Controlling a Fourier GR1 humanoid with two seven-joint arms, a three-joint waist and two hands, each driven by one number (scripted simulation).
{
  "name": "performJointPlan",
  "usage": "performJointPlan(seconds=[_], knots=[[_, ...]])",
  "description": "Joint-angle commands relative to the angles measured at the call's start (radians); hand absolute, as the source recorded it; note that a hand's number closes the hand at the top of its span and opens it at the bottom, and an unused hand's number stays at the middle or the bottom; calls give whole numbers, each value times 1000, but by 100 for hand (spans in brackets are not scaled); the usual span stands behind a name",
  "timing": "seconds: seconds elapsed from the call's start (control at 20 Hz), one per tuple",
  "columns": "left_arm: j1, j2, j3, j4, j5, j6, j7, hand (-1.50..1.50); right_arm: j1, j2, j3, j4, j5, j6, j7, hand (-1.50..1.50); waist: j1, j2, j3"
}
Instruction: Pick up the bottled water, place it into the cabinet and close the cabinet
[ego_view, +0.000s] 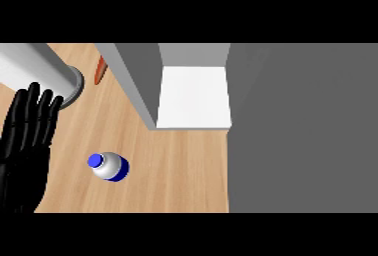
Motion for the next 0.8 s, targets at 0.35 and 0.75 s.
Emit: performJointPlan(seconds=[0.35, 0.75], knots=[[84, 177, -318, 12, 493, -582, 55, -150, 98, 16, 92, -7, -137, 110, 60, -150, -45, 0, 18], [292, 566, -102, -98, 947, -882, 58, -150, 275, -33, 58, -225, -265, 146, 176, -150, 2, -16, 18]])
